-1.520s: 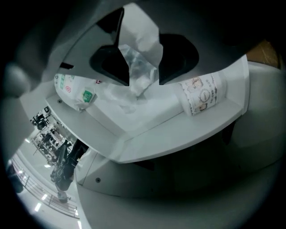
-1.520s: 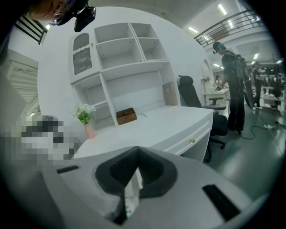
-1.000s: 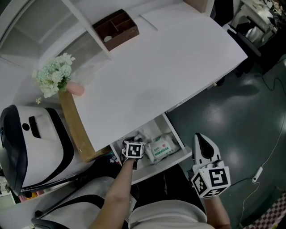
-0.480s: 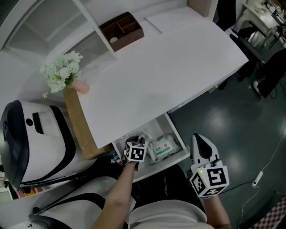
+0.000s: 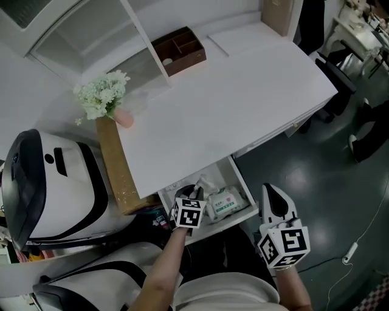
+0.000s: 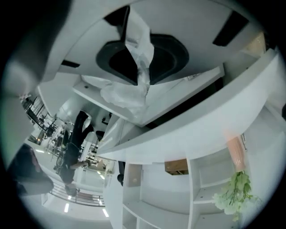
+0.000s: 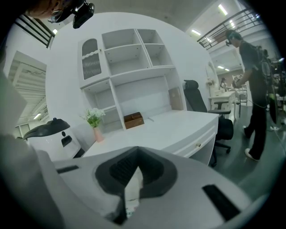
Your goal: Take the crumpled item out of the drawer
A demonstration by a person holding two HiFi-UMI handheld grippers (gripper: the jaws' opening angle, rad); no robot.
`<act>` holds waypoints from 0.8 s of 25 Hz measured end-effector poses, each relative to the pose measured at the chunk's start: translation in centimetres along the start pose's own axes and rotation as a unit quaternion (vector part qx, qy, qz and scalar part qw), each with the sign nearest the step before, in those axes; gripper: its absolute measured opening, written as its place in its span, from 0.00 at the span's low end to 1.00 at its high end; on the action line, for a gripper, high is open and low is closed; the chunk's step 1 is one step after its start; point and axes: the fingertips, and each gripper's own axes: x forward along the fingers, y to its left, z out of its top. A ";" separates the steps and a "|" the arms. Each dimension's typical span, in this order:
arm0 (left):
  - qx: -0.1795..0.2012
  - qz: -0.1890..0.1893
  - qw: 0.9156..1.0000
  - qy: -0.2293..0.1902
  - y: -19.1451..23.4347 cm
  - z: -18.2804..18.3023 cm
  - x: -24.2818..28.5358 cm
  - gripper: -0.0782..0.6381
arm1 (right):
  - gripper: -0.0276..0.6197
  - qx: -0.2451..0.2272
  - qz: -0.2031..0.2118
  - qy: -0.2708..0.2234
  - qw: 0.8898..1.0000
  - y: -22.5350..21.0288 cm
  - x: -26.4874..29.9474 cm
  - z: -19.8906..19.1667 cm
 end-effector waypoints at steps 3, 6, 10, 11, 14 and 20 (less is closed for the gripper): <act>-0.001 -0.003 1.000 -0.028 -0.4 1.4 -2.0 0.22 | 0.05 -0.003 0.000 -0.009 1.000 0.4 -0.5 0.4; -0.001 -0.005 0.999 -0.053 -0.9 2.7 -4.0 0.21 | 0.05 -0.006 0.000 -0.019 1.000 0.9 -1.2 0.7; 0.005 -0.005 0.996 -0.094 -1.1 4.9 -6.8 0.21 | 0.05 -0.011 0.000 -0.031 0.999 1.6 -2.1 1.2; 0.005 -0.005 0.995 -0.100 -1.2 5.3 -7.5 0.21 | 0.05 -0.012 0.001 -0.033 0.999 1.8 -2.3 1.3; 0.004 -0.005 0.992 -0.122 -1.3 6.4 -9.4 0.21 | 0.05 -0.015 0.000 -0.039 0.999 2.3 -3.1 1.4; 0.001 -0.007 0.986 -0.167 -1.8 8.2 -12.9 0.21 | 0.05 -0.022 0.002 -0.054 0.998 3.2 -4.5 1.7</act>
